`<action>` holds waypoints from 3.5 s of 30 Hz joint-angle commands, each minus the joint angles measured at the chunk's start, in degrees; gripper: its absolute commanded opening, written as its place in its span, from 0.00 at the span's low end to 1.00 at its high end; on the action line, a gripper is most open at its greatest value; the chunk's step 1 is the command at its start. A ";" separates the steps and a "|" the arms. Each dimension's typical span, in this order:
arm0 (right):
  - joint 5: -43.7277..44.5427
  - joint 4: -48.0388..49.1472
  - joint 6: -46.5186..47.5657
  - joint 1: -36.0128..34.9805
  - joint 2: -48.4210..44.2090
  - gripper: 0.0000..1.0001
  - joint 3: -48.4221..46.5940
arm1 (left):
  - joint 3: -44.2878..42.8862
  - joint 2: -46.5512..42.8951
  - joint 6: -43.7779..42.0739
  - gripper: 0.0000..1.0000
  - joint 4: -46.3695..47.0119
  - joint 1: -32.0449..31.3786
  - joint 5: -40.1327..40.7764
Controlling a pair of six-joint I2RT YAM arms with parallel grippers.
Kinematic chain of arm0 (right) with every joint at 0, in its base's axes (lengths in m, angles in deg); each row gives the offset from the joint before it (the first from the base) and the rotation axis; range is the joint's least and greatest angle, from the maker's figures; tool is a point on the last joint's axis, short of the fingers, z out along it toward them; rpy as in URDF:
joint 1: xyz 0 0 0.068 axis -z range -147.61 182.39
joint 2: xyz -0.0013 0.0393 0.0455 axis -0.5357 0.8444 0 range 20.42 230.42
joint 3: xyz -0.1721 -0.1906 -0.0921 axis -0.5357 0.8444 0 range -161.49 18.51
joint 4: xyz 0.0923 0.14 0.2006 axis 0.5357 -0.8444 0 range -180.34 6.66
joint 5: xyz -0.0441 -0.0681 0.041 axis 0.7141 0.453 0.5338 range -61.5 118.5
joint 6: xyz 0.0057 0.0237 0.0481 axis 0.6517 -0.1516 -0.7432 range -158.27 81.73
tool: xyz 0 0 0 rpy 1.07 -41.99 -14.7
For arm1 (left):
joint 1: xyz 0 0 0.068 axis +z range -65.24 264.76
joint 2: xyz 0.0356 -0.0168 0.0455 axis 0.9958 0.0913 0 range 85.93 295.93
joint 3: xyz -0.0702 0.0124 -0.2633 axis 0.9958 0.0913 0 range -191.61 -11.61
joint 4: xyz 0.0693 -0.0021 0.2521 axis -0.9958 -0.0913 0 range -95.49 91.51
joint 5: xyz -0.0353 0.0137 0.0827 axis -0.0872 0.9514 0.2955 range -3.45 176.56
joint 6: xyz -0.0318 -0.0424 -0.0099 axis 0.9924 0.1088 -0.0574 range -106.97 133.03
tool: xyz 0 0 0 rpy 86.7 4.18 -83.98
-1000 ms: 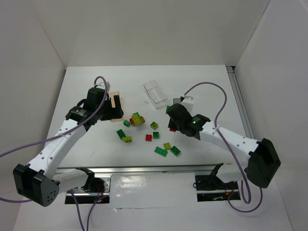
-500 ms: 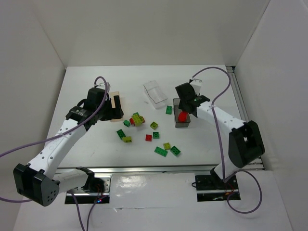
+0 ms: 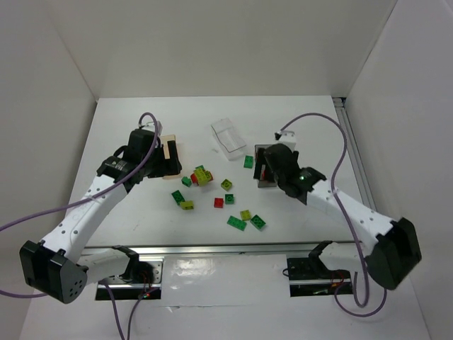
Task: Sort the legos into containers by color
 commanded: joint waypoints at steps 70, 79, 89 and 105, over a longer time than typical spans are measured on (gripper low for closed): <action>-4.59 -3.92 11.37 1.64 59.57 0.72 -66.63 | 4.92 1.68 8.64 0.96 1.55 -0.73 -0.83; -6.07 4.95 8.39 1.64 37.96 0.67 -38.72 | 9.74 2.29 13.29 0.81 2.08 -4.23 0.84; -6.08 4.35 2.23 0.49 15.97 0.86 -12.76 | 14.76 9.14 30.34 0.89 4.81 -13.65 6.02; -4.32 0.04 0.99 -0.03 8.58 0.90 -8.52 | 13.62 20.30 34.83 0.71 8.94 -15.32 12.71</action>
